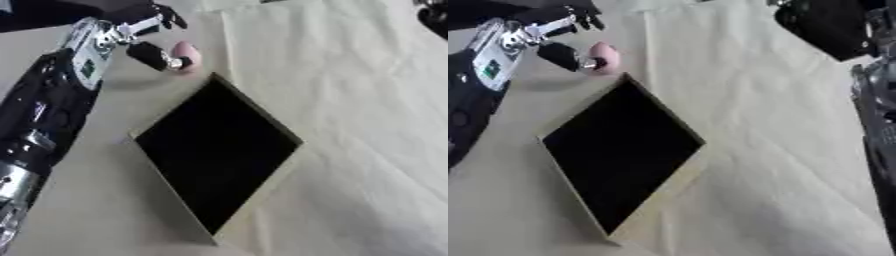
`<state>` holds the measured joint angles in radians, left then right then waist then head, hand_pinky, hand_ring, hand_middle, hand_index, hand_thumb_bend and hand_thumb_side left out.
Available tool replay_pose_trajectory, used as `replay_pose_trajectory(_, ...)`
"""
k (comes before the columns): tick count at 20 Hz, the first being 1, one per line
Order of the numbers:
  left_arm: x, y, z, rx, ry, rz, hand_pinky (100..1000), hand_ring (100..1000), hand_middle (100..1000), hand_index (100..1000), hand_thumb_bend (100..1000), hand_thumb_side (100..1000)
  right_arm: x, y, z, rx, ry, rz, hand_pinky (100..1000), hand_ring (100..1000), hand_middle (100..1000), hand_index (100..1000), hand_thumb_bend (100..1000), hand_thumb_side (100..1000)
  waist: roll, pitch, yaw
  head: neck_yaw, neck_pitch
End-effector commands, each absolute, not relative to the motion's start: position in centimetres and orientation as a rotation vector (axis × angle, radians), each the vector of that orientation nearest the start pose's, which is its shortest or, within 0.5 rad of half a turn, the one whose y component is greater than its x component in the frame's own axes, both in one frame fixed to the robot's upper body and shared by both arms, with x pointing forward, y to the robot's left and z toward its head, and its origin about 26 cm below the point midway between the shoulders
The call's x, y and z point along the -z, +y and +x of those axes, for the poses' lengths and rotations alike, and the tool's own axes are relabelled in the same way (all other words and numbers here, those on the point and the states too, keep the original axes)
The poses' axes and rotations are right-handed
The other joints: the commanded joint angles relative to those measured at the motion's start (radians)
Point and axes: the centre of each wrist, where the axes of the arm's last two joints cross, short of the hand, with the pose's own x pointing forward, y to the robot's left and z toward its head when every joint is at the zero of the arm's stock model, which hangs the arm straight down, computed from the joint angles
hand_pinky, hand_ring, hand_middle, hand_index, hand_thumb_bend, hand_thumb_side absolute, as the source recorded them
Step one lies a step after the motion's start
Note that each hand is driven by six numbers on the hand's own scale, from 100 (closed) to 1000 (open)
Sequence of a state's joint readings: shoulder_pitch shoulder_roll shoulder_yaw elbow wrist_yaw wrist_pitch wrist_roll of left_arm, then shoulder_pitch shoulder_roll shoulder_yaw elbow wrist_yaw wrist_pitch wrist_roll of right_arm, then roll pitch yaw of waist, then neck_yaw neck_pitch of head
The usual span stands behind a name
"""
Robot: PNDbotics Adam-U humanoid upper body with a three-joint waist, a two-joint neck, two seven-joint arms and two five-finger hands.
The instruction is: Pick up objects on the table and place them in the box.
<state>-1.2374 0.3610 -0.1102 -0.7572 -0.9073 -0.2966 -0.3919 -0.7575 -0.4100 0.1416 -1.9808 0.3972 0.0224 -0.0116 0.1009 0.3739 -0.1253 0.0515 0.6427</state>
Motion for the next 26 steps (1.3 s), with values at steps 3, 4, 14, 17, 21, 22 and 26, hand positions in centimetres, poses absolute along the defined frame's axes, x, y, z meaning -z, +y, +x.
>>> replay_pose_trajectory(3,-29.7,22.5,50.8,1.528,-1.634,0.904,781,847,831,883,423,509,-33.1,-19.2,30.4,0.92,3.213,0.723,820,800,693,853,100,665,0.002,-0.012,-0.008,0.01,-0.014)
replay_pose_trajectory(4,-29.6,22.6,50.8,1.526,-1.626,0.907,778,844,826,883,421,510,-33.2,-19.2,30.4,0.92,3.212,0.723,820,800,693,853,100,665,0.004,-0.01,-0.009,0.01,-0.014)
replay_pose_trajectory(14,-28.8,23.1,51.1,1.509,-1.541,0.931,659,757,730,827,277,465,-33.2,-19.1,30.3,0.92,3.216,0.711,820,799,692,854,100,667,0.006,-0.003,-0.009,0.011,-0.01)
replay_pose_trajectory(17,-28.9,23.1,51.1,1.503,-1.546,0.927,605,722,704,802,175,434,-33.1,-19.1,30.4,0.918,3.219,0.705,819,799,692,854,100,667,0.004,-0.004,-0.009,0.012,-0.013)
replay_pose_trajectory(21,-28.8,22.9,51.1,1.484,-1.568,0.919,537,671,667,751,100,365,-33.1,-19.1,30.4,0.913,3.223,0.7,819,799,692,854,100,667,0.003,-0.003,-0.011,0.014,-0.016)
replay_pose_trajectory(22,-28.7,22.9,51.1,1.482,-1.568,0.916,520,655,656,735,100,346,-33.1,-19.1,30.4,0.912,3.224,0.7,819,799,692,854,100,668,0.003,-0.003,-0.012,0.014,-0.018)
replay_pose_trajectory(26,-28.4,22.9,51.2,1.485,-1.569,0.878,472,614,631,701,100,244,-33.0,-19.2,30.4,0.906,3.232,0.703,818,799,690,854,100,669,0.003,-0.004,-0.014,0.013,-0.015)
